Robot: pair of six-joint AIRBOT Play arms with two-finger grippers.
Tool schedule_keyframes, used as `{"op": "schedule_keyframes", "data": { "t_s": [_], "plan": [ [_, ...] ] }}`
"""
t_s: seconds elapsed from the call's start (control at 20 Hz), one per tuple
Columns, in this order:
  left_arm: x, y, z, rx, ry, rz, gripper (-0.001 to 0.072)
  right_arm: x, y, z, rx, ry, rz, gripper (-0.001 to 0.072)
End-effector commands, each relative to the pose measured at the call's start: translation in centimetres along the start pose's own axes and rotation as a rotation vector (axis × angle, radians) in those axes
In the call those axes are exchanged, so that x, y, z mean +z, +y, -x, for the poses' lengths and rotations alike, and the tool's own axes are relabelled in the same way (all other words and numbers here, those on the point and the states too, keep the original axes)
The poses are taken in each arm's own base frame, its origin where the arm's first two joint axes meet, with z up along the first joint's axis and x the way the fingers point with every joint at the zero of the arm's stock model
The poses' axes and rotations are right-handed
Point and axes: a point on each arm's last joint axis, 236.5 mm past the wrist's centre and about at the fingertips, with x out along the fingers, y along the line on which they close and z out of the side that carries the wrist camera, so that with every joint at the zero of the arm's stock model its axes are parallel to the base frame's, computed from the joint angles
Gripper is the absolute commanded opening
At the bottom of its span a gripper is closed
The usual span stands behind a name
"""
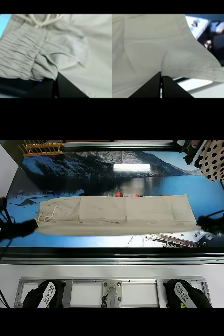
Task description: Fold the clothes and pants, and hang the long-sleeved shirts on hangers.
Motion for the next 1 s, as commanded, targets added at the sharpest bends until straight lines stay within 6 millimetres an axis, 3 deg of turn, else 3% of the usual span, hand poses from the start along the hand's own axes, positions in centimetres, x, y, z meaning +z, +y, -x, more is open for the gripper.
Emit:
{"op": "schedule_keyframes", "data": {
  "t_s": [0.0, 0.35, 0.65, 0.7, 0.75, 0.8, 0.85, 0.95],
  "plan": [
    [-6.8, 1.0, -0.8, 0.001, 0.085, 0.025, 0.0007, -6.3, -1.6, -1.4, -0.034, 0.113, -0.009, 0.0004],
    [-7.6, 1.4, 0.9, 0.025, 0.023, 0.048, 0.0007, -7.0, -2.8, -0.9, -0.06, 0.128, -0.014, 0.0005],
    [-10.1, 1.2, -0.8, -0.013, 0.179, 0.064, 0.0007, -7.1, -3.0, -1.1, -0.067, 0.137, -0.011, 0.0018],
    [-11.2, 1.0, -1.2, -0.027, 0.24, 0.073, 0.0058, -7.1, -3.0, -1.1, -0.067, 0.139, -0.011, 0.0021],
    [-12.1, 0.9, -1.6, -0.039, 0.293, 0.084, 0.0435, -7.2, -3.0, -1.1, -0.067, 0.142, -0.011, 0.0147],
    [-12.4, 0.9, -2.0, -0.043, 0.32, 0.103, 0.0655, -7.3, -3.0, -1.1, -0.067, 0.145, -0.011, 0.0415],
    [-12.4, 0.9, -2.1, -0.045, 0.333, 0.11, 0.0623, -7.3, -3.2, -1.0, -0.075, 0.144, -0.008, 0.0601],
    [-10.7, 1.1, -1.5, -0.037, 0.31, 0.131, 0.0624, -7.0, -4.0, -0.6, -0.111, 0.139, 0.0, 0.0602]
  ]
}}
